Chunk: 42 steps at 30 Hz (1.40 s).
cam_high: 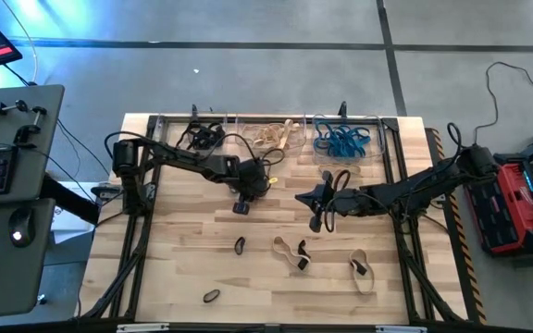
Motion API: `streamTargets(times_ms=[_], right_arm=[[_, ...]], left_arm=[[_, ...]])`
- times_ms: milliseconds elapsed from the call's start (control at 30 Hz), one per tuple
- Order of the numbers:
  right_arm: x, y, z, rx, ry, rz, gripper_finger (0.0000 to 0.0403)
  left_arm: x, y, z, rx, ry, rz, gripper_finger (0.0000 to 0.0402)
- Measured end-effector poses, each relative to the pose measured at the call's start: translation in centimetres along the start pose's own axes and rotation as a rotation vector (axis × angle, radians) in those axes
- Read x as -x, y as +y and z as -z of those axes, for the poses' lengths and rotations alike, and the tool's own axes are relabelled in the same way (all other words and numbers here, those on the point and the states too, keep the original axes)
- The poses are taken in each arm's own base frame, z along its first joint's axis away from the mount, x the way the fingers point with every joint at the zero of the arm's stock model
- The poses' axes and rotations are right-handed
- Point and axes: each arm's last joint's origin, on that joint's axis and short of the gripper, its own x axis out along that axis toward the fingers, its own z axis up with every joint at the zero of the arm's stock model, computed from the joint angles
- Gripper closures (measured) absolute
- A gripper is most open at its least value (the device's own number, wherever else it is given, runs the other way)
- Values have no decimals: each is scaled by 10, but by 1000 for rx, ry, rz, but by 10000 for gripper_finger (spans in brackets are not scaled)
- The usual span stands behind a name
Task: Sort rubber bands into baskets
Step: Put the black rubber band into the left transparent bin
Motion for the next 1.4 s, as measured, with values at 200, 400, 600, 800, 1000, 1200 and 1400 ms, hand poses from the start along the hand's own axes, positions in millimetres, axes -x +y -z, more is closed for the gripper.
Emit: streamTargets(times_ms=[200,400,600,800,1000,1200,1400], right_arm=[[0,0,1,4,7,1,403],[0,0,2,1,17,4,403],[0,0,2,1,16,3,403],[0,0,2,0,16,4,403],[0,0,2,1,18,4,403],[0,0,2,-2,16,4,403],[0,0,1,-4,12,3,403]], left_arm=[[15,0,-5,33,-32,-13,395],[58,1,-18,119,-164,-59,400],[111,1,-25,219,-291,-193,401],[162,-1,-22,300,-383,-376,401],[205,-8,1,366,-448,-529,401],[237,-13,34,470,-449,-712,402],[255,-6,62,560,-368,-841,401]])
